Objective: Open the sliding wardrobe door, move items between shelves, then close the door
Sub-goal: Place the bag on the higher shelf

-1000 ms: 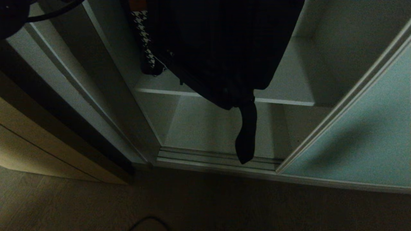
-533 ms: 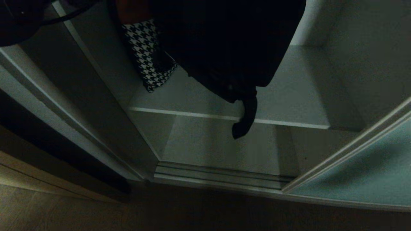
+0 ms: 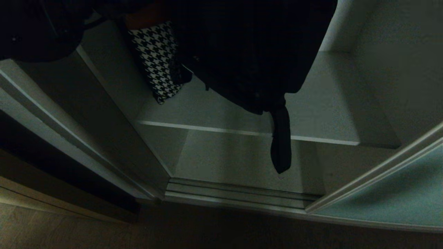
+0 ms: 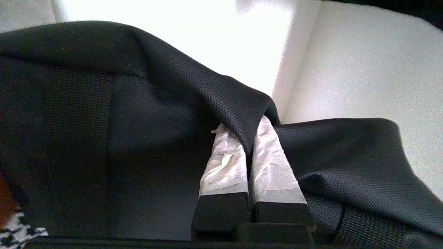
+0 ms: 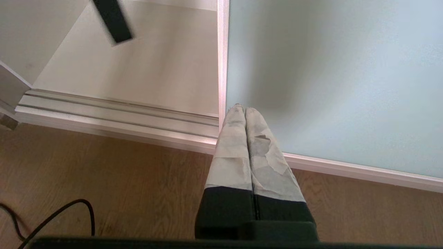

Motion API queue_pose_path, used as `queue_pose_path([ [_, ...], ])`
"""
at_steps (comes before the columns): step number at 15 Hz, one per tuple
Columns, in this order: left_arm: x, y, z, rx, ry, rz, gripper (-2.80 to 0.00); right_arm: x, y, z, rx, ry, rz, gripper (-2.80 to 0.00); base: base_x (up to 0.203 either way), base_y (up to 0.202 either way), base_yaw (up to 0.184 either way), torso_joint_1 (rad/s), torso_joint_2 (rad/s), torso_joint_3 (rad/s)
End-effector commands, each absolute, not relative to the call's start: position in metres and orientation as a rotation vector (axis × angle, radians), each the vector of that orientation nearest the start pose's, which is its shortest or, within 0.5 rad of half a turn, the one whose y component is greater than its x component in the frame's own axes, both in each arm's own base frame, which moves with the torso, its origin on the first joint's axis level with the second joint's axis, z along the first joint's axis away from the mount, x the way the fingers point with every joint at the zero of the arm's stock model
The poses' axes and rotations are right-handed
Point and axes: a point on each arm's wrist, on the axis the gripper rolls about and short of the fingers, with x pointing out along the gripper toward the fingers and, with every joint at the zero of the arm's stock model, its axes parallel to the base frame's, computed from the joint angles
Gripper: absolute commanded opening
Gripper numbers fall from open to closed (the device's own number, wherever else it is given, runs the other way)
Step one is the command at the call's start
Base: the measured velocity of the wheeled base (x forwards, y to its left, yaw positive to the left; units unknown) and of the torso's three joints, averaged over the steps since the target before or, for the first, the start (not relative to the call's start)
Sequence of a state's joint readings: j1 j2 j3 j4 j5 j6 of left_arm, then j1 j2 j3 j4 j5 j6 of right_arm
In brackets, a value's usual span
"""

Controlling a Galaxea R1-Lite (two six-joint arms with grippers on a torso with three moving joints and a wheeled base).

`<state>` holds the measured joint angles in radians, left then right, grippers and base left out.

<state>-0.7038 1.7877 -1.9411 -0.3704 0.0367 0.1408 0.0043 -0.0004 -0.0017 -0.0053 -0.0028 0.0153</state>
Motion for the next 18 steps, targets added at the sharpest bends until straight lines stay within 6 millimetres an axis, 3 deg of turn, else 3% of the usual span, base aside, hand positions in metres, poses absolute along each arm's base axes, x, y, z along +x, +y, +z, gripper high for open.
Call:
queue_pose_path([
  [1, 0.245, -0.207, 0.442, -0.058, -0.531, -0.616, -2.80, -0.023, 0.000, 0.076, 0.015, -0.009, 0.002, -2.80, 0.000, 0.000, 0.000, 0.000, 0.00, 0.000],
  [3, 0.247, -0.208, 0.440, -0.054, -0.527, -0.615, -2.80, -0.023, 0.000, 0.076, 0.015, -0.007, 0.002, -2.80, 0.035, 0.000, 0.001, 0.001, 0.00, 0.007],
  [10, 0.250, -0.210, 0.437, -0.052, -0.517, -0.607, -2.80, -0.023, 0.000, 0.076, 0.015, -0.008, 0.002, -2.80, 0.184, 0.000, 0.001, 0.002, 0.00, 0.002],
  [14, 0.246, -0.203, 0.449, -0.090, -0.651, -0.558, -2.80, -0.023, 0.000, 0.076, 0.015, -0.009, 0.002, -2.80, 0.015, 0.000, 0.001, 0.001, 0.00, 0.001],
  [18, 0.264, -0.216, 0.433, -0.119, -0.587, -0.481, -2.80, -0.023, 0.000, 0.076, 0.015, -0.009, 0.002, -2.80, 0.000, 0.000, 0.000, 0.000, 0.00, 0.000],
])
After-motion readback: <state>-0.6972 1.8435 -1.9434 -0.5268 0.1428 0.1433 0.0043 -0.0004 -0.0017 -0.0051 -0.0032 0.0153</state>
